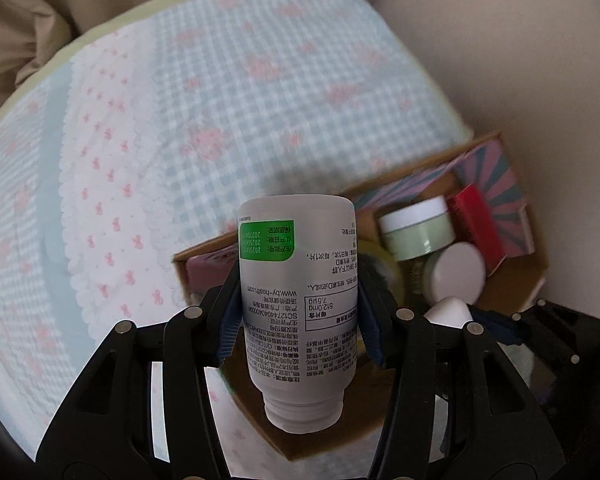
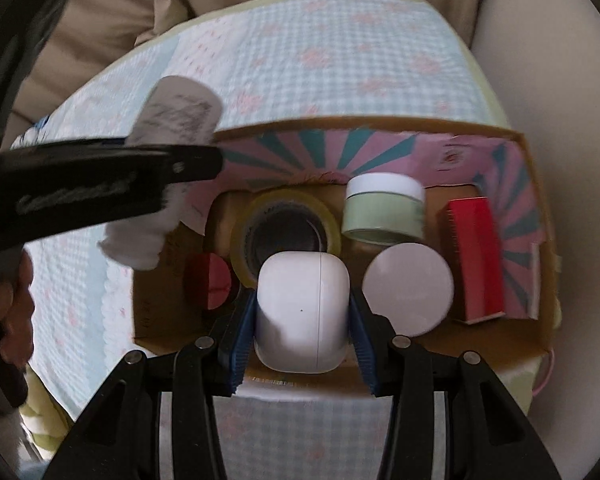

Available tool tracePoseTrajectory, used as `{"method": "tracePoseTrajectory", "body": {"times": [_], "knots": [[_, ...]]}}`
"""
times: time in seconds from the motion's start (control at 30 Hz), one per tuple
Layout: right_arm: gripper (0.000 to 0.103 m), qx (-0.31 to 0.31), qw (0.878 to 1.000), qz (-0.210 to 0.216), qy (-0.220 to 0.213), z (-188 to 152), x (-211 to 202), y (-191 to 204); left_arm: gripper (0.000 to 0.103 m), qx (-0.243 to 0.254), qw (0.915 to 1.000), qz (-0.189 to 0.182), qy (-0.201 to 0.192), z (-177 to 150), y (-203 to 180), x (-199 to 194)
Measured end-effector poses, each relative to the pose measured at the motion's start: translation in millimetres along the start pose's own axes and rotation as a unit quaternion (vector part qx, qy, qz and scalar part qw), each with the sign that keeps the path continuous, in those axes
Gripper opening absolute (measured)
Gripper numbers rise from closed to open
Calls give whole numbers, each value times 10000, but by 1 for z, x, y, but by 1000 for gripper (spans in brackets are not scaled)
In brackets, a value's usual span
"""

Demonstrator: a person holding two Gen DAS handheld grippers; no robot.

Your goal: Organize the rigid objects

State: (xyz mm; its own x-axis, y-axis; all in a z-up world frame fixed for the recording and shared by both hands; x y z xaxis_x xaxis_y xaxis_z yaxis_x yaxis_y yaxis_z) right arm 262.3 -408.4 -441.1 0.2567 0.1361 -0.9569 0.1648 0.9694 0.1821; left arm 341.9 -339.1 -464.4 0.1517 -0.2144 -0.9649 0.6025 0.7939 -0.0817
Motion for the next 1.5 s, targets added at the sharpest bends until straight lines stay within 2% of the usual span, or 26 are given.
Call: {"method": "tracePoseTrajectory", "body": {"times": [0.17,0.27,0.3,0.33,0.37,0.4,0.47,0.67,0.93,1.2,1.37,1.5], "knots": [[41,-119,9999,84,15,-9,16,-3,47,470,9985,86,250,-6,-8,22],[42,-108,9997,203,-103,-11,18,-4,48,594,9978,140,241,-3,-9,22],[52,-71,9997,215,-93,-12,20,-3,62,658,9974,227,200,-1,-9,18],[83,-20,9999,145,-45,-13,22,-4,82,713,9969,315,121,2,-9,11],[100,21,10000,91,-10,-15,22,-6,101,738,9966,367,14,4,-7,5],[103,60,9999,132,5,-16,20,-6,103,741,9965,362,-129,7,-6,-1],[103,128,9999,88,-66,-18,14,-9,103,680,9972,243,-178,6,1,-8],[103,274,9995,-113,-116,-20,12,-22,103,470,9983,311,-121,-2,17,-7],[103,468,9985,-175,-214,-17,0,-34,103,465,9981,362,-159,-12,14,-21],[103,493,9978,-186,-391,-18,-22,-29,103,386,9975,446,-395,-21,16,-48],[103,486,9967,-270,-588,-19,-45,-16,103,322,9963,416,-673,-30,19,-83],[103,466,9966,-119,-671,-23,-75,5,103,158,9933,486,-1039,-48,28,-137]]}}
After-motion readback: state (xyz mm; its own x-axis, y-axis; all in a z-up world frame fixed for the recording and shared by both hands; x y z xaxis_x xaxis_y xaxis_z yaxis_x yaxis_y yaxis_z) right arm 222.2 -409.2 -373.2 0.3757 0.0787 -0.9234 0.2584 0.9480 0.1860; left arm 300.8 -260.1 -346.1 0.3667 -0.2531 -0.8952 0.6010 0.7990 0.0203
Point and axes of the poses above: each gripper's, at about its wrist camera, not at the fingertips, and x roughly the way its jaws point, y to its left, z to its top, the point moved 6 cm from there along x, roughly the way its jaws point, and after that the axes turned 11 degrees about x, right-handed, at the moved point
